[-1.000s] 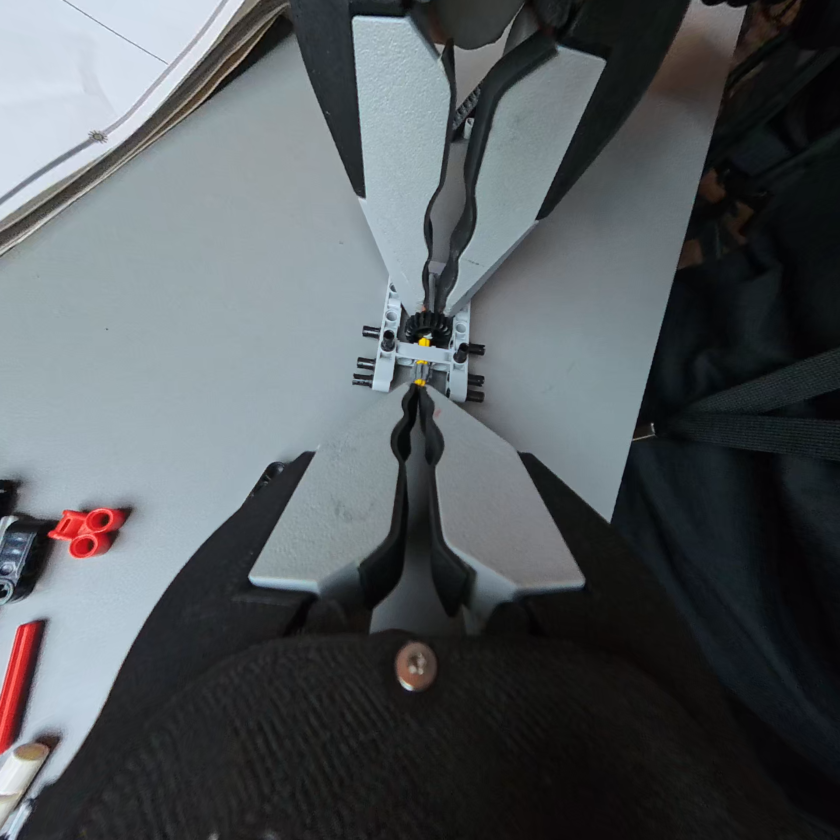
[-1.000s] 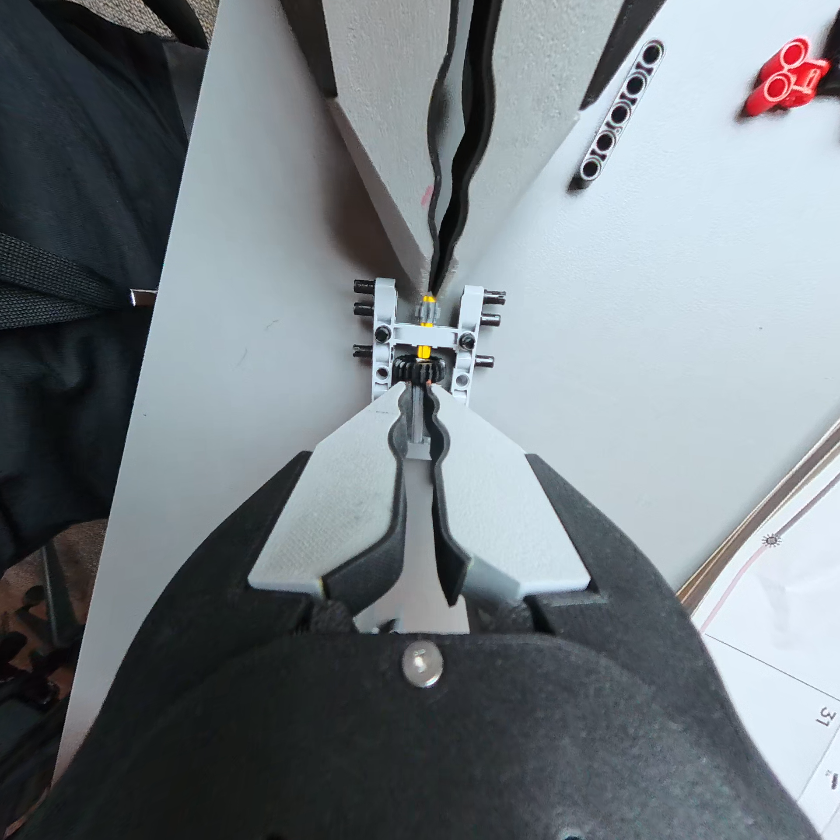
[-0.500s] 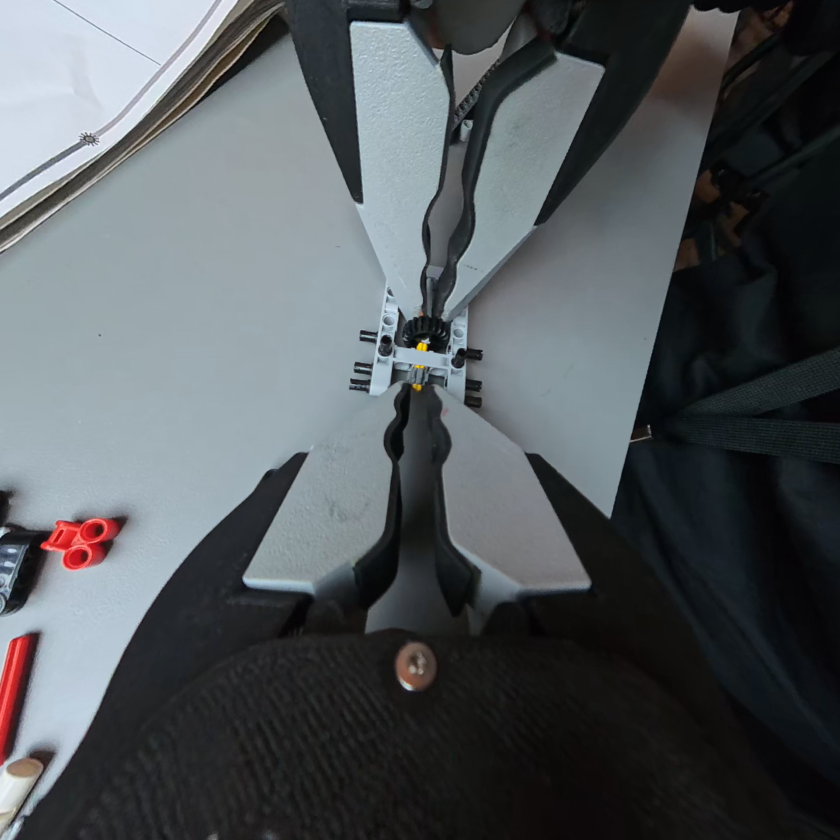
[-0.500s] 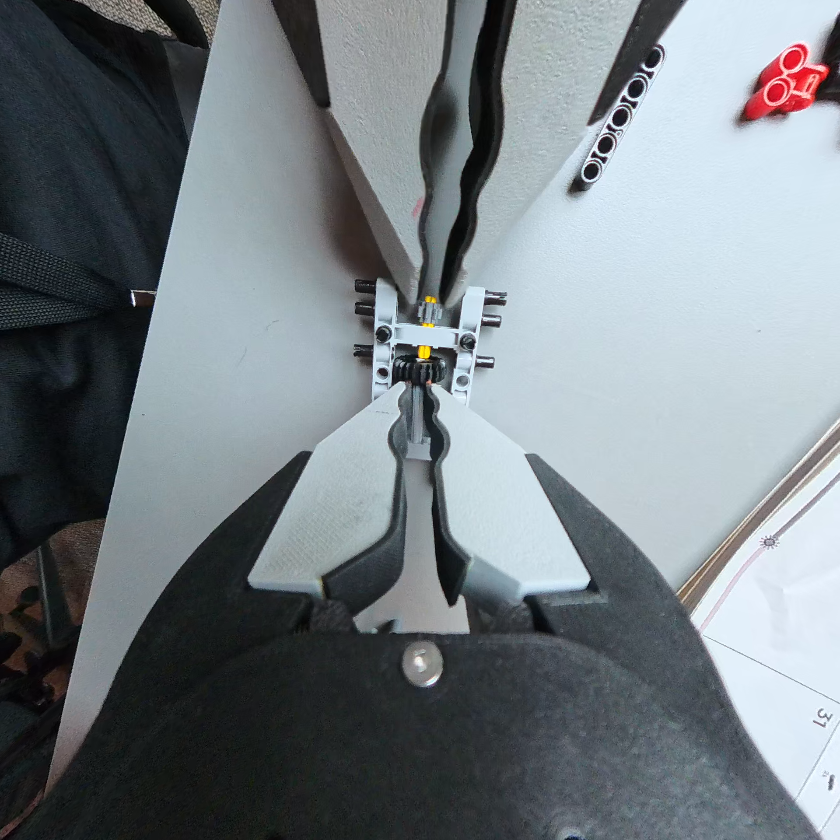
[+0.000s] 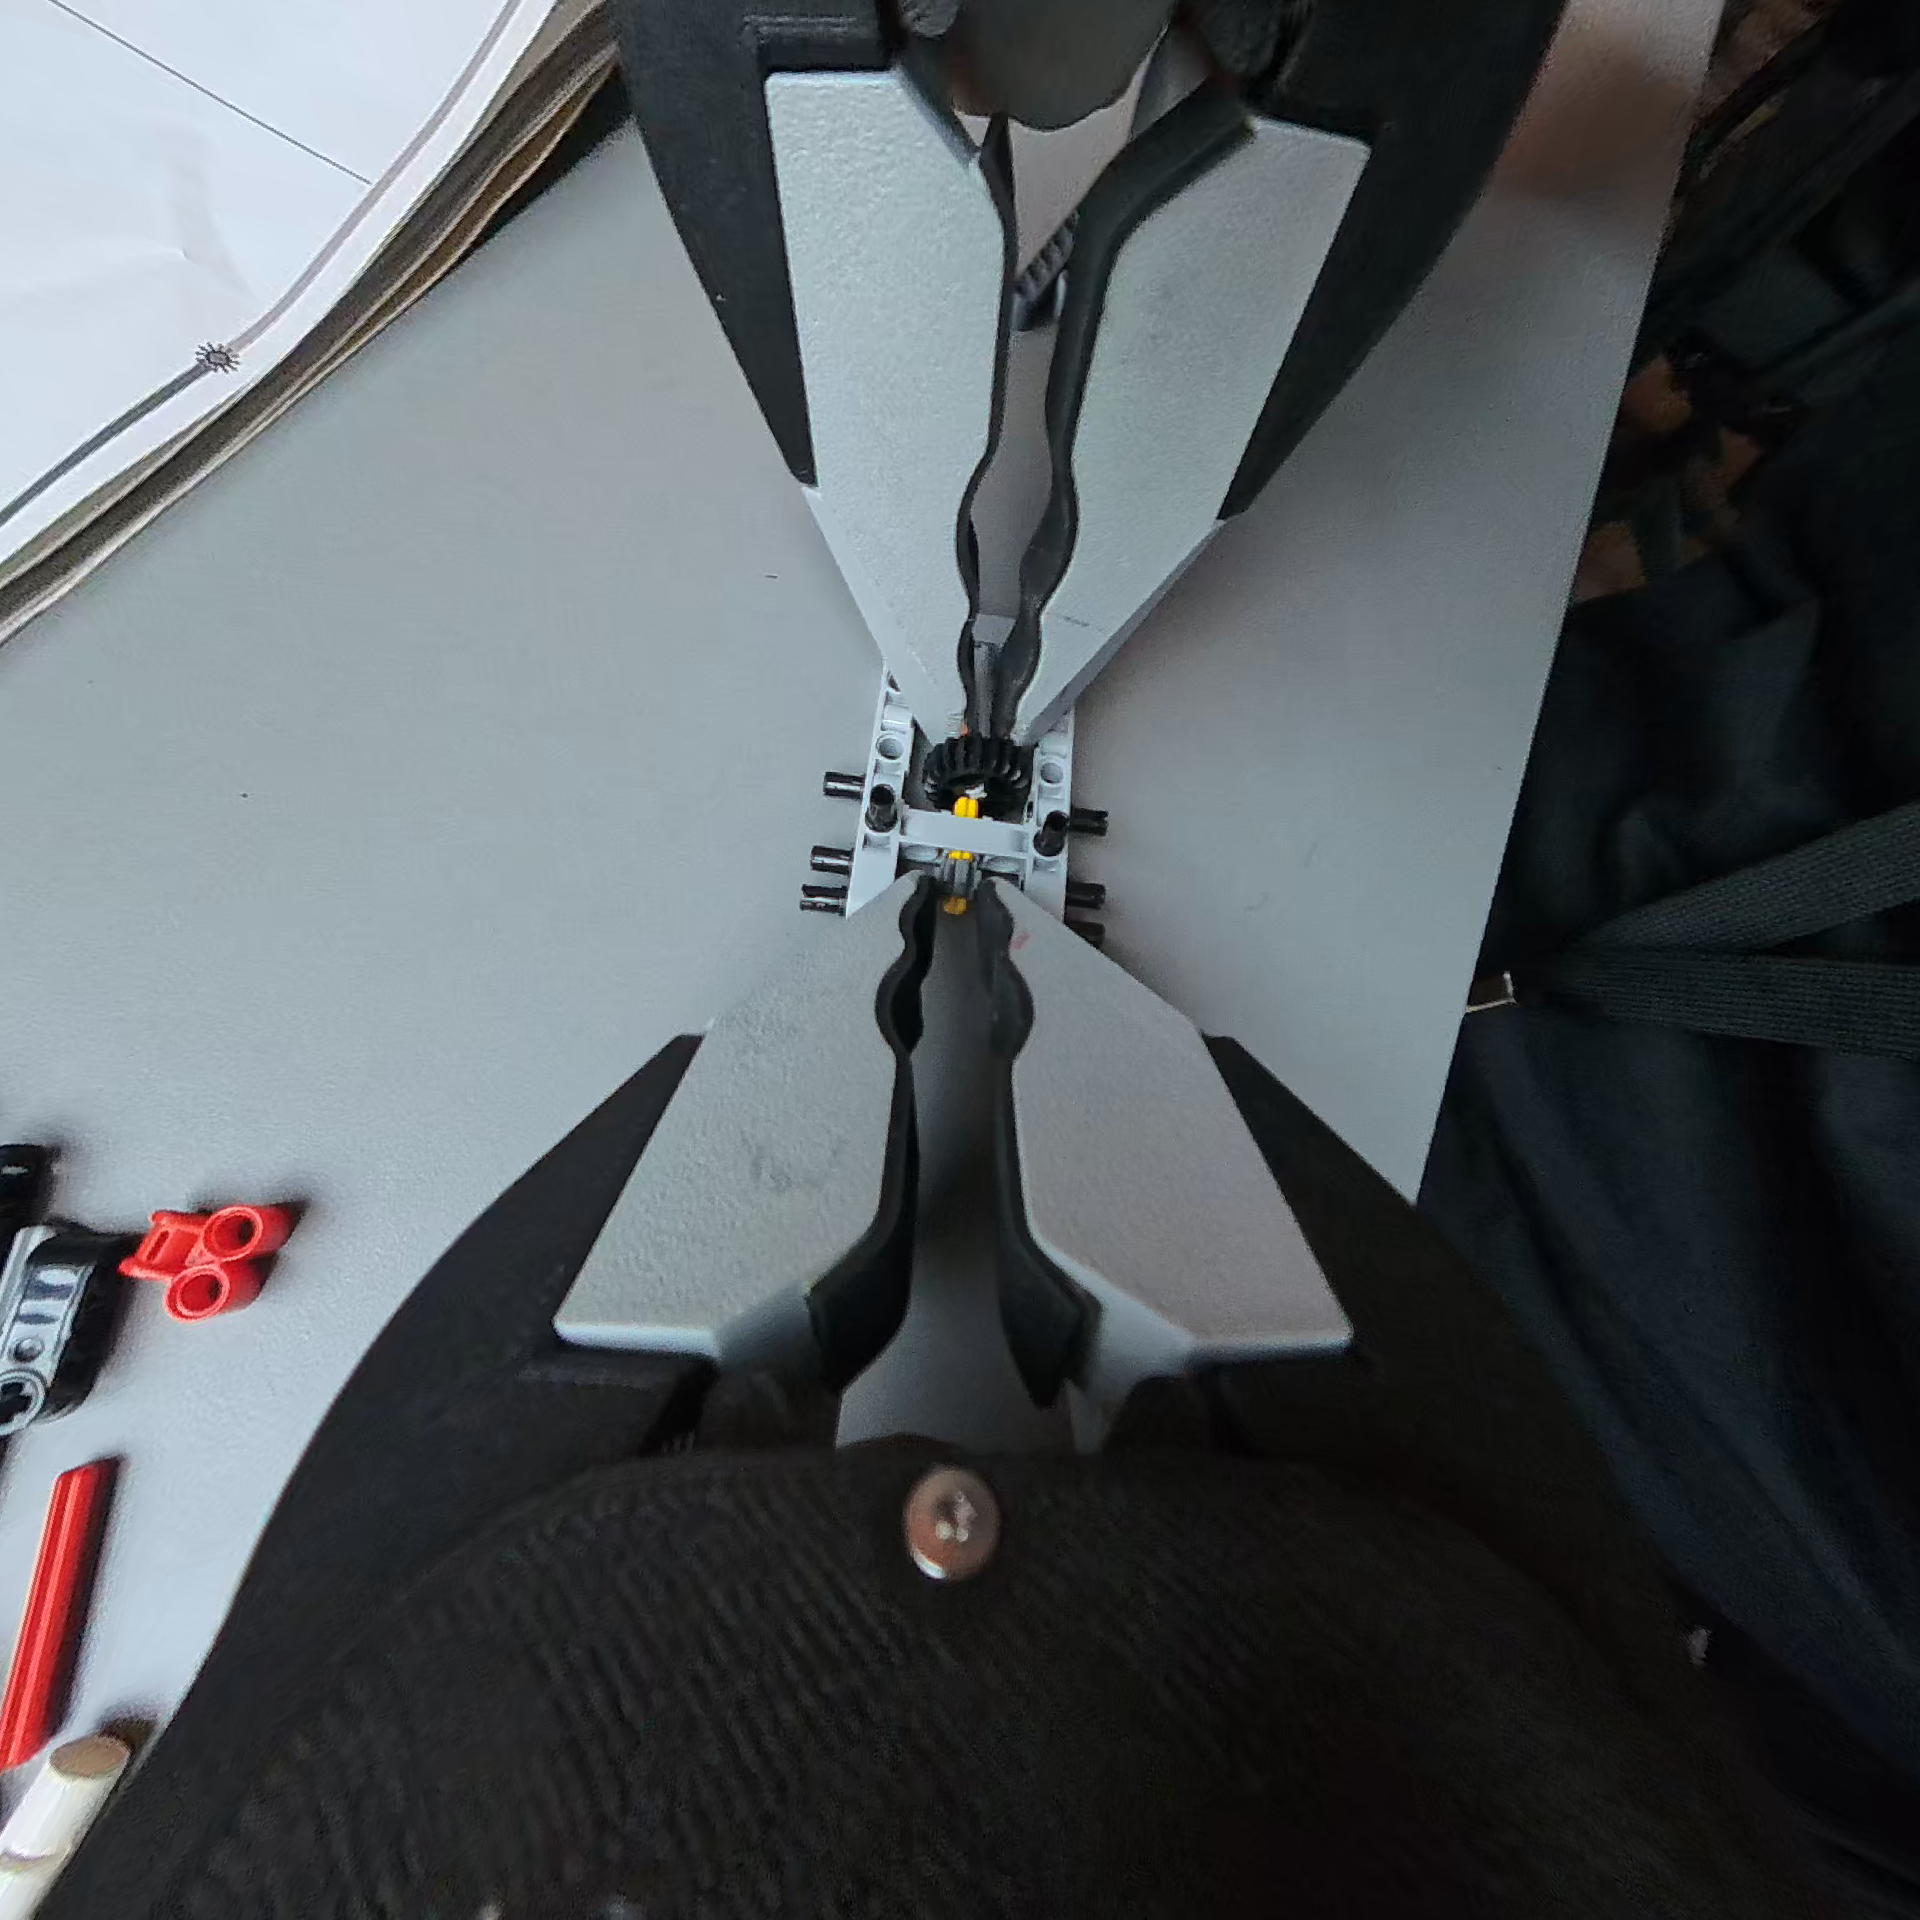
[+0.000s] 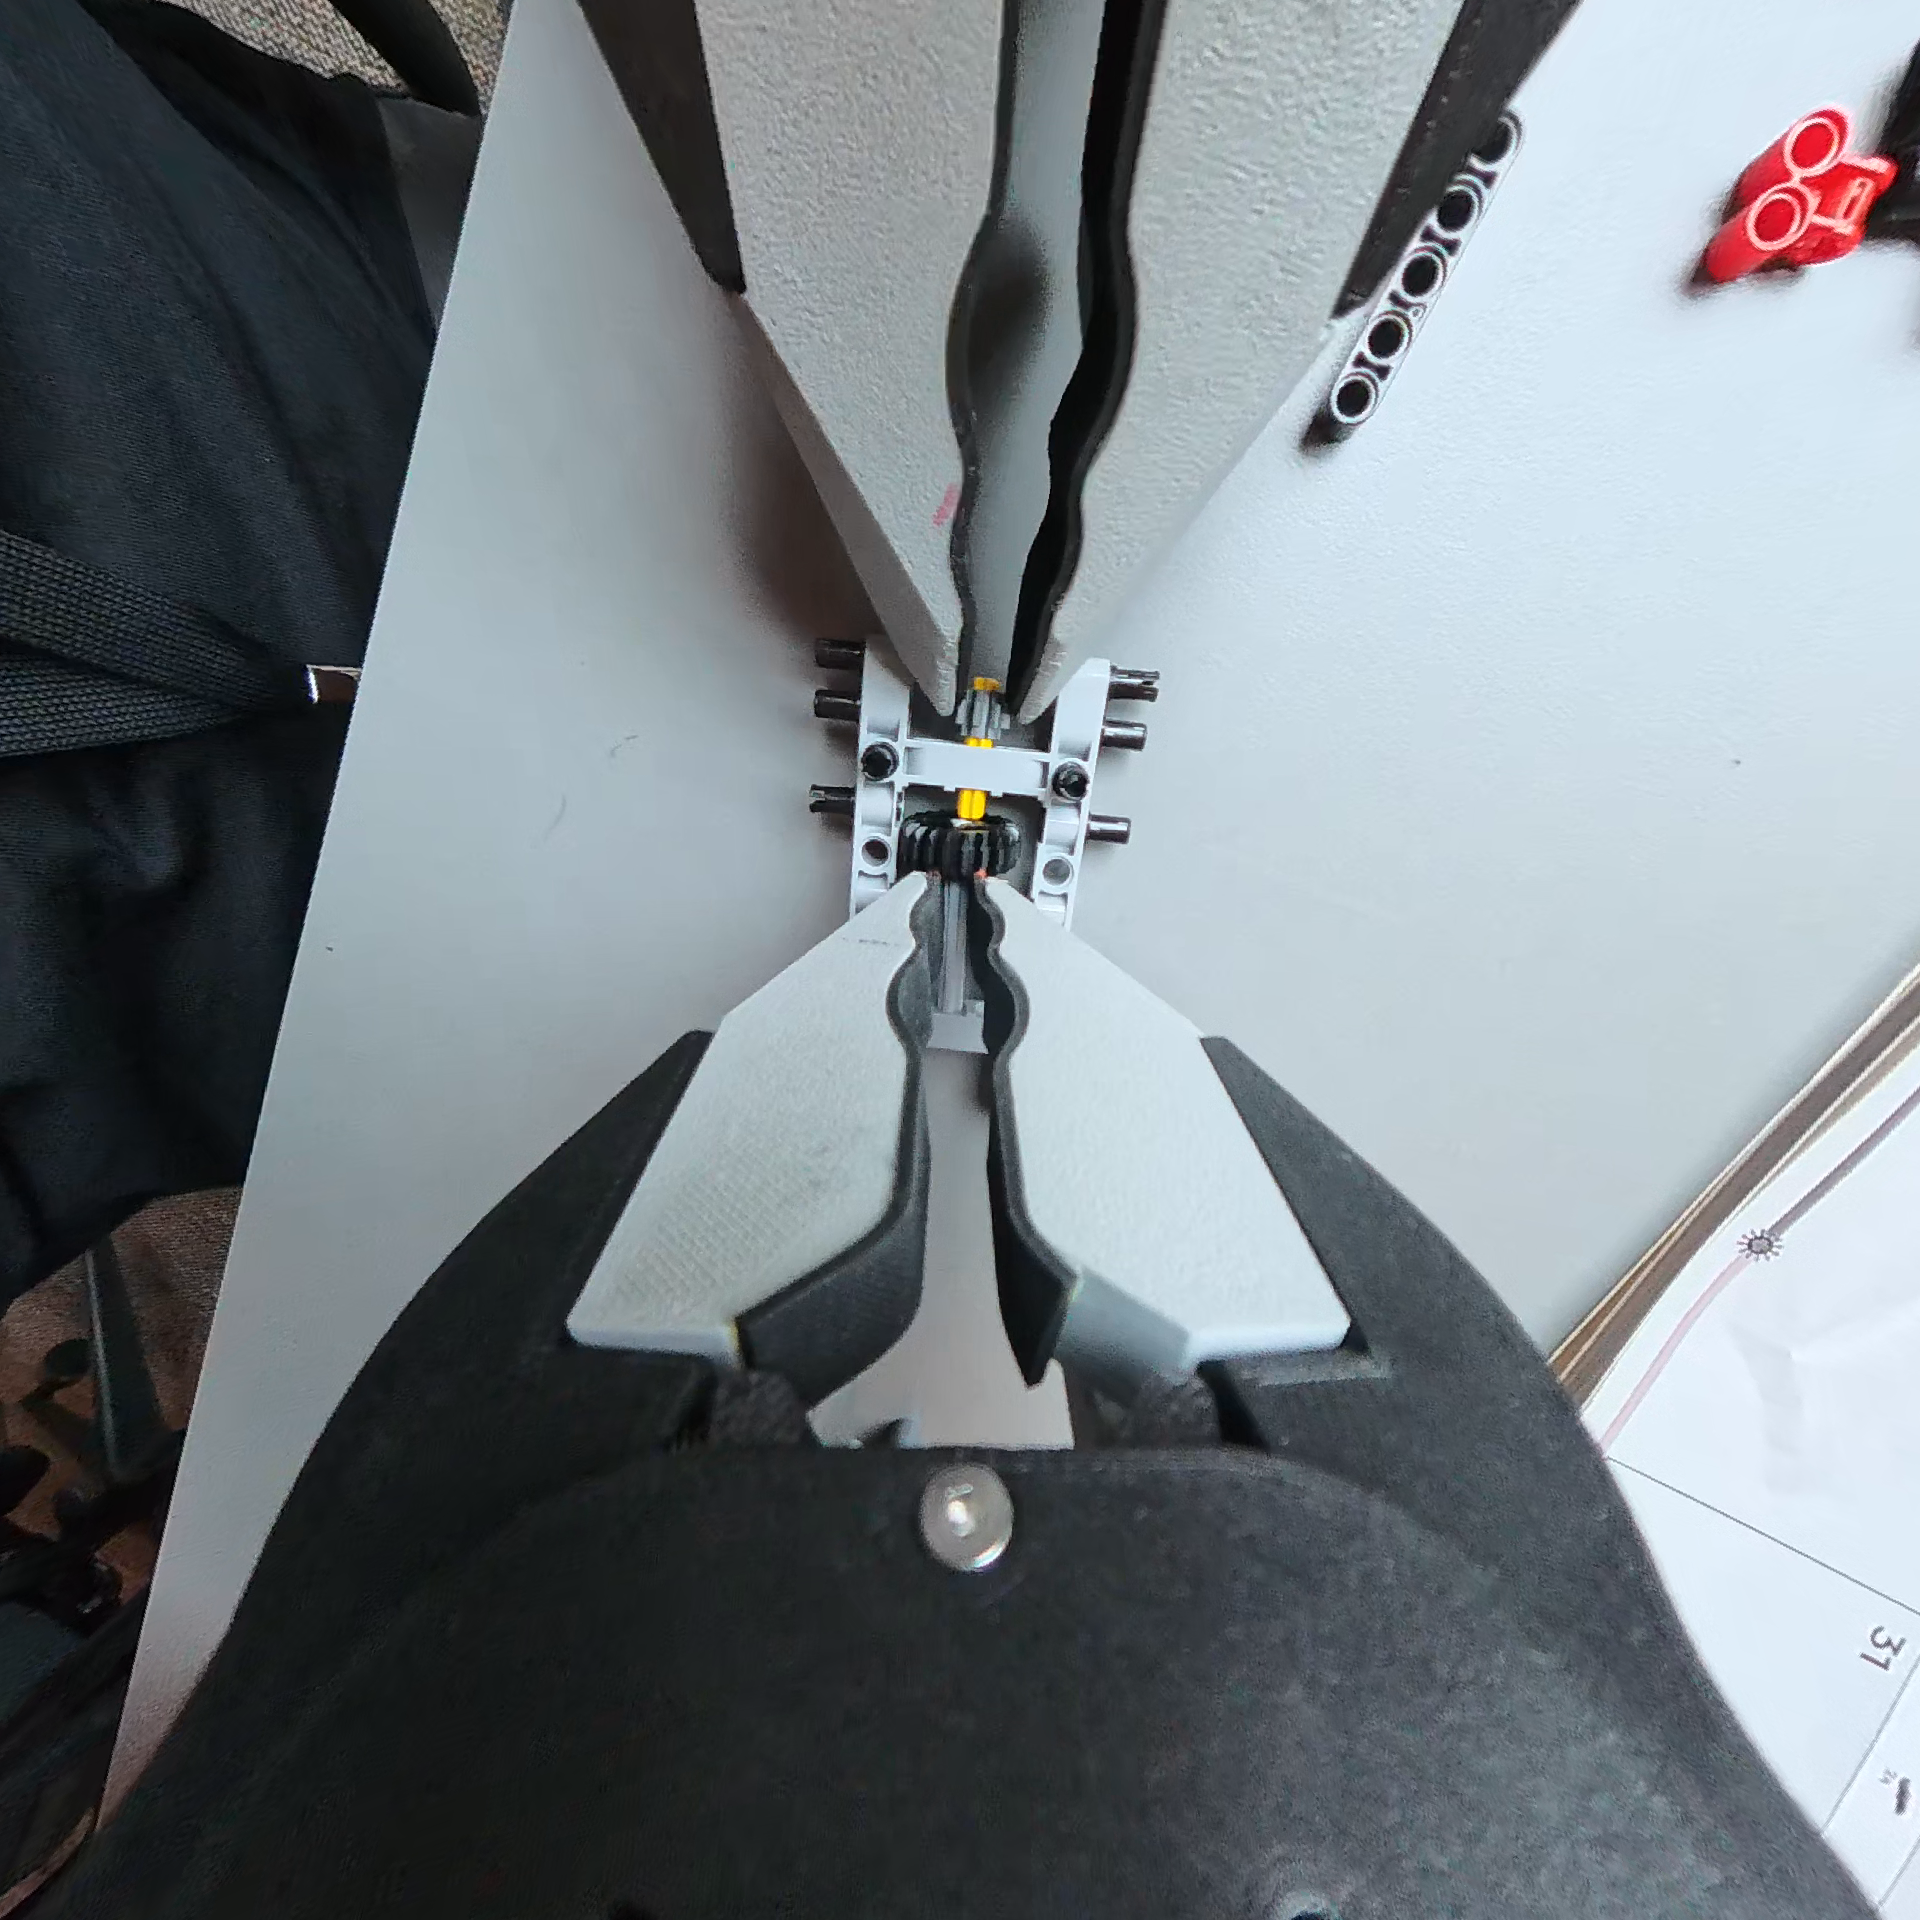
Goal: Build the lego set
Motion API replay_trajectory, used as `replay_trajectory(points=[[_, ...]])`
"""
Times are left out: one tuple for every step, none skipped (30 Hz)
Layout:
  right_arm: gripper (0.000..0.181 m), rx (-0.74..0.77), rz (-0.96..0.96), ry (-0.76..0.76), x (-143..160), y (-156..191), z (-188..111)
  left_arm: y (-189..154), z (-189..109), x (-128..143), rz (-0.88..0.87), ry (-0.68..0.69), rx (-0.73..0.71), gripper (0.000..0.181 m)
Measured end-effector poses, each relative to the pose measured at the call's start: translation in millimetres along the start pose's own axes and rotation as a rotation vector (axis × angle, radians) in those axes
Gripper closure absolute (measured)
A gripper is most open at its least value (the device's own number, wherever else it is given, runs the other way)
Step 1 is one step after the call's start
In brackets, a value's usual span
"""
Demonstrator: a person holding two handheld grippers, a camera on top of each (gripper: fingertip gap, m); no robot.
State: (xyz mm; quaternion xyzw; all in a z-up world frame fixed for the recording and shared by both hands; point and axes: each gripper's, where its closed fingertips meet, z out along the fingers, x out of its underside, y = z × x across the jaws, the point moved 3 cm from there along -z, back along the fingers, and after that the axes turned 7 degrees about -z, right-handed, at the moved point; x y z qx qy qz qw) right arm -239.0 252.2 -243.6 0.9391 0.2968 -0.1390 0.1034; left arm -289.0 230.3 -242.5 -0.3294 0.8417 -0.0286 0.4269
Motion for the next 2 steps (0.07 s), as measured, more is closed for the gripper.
replay_trajectory(points=[[0.18, -0.002, 0.002, -0.001, 0.0, -0.1, 0.0, -0.4, 0.1, 0.1, 0.014, -0.001, -0.012, 0.176], [0.18, -0.002, 0.002, -0.002, 0.0, -0.1, -0.1, -1.1, 0.2, 0.1, 0.037, -0.002, -0.027, 0.176]])
